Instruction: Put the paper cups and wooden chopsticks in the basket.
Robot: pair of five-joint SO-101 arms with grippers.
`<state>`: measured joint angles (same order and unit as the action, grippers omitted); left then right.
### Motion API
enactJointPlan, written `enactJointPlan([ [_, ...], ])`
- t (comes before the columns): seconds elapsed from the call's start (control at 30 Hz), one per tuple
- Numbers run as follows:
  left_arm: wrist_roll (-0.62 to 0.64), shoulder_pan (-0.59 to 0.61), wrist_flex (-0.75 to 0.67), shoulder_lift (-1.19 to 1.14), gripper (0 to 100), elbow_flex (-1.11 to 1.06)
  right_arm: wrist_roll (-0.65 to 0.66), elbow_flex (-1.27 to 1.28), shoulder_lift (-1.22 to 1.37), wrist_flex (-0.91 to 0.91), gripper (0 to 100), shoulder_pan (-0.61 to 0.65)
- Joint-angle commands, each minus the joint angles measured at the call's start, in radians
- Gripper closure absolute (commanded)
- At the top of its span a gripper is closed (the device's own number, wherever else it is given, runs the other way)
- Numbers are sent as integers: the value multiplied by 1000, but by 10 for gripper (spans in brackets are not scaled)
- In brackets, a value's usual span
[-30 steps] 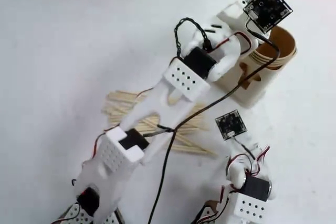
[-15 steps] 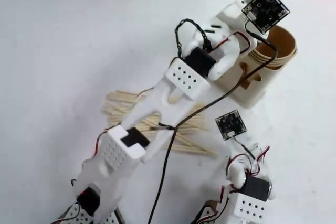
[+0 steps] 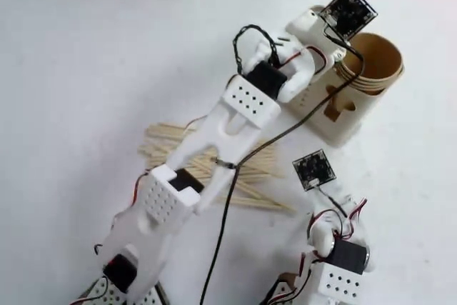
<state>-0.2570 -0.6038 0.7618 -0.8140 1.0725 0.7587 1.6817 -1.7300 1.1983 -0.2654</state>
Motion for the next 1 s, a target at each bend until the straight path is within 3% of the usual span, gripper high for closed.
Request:
enactJointPlan([
  [0.0, 21, 8, 72, 13, 959, 126, 3, 9, -12, 5, 981, -2],
  [0.47, 15, 7, 164, 31, 928, 169, 3, 9, -12, 5, 981, -2],
  [0.7, 2, -16, 436, 128, 944, 456, 3, 9, -12, 5, 981, -2],
  [0.8, -106, -2, 560, 177, 965, 577, 3, 9, -12, 5, 981, -2],
  [0.87, -137, 51, 644, 209, 972, 595, 3, 9, -12, 5, 981, -2],
  [0.97, -81, 211, 763, 262, 969, 569, 3, 9, -12, 2, 981, -2],
])
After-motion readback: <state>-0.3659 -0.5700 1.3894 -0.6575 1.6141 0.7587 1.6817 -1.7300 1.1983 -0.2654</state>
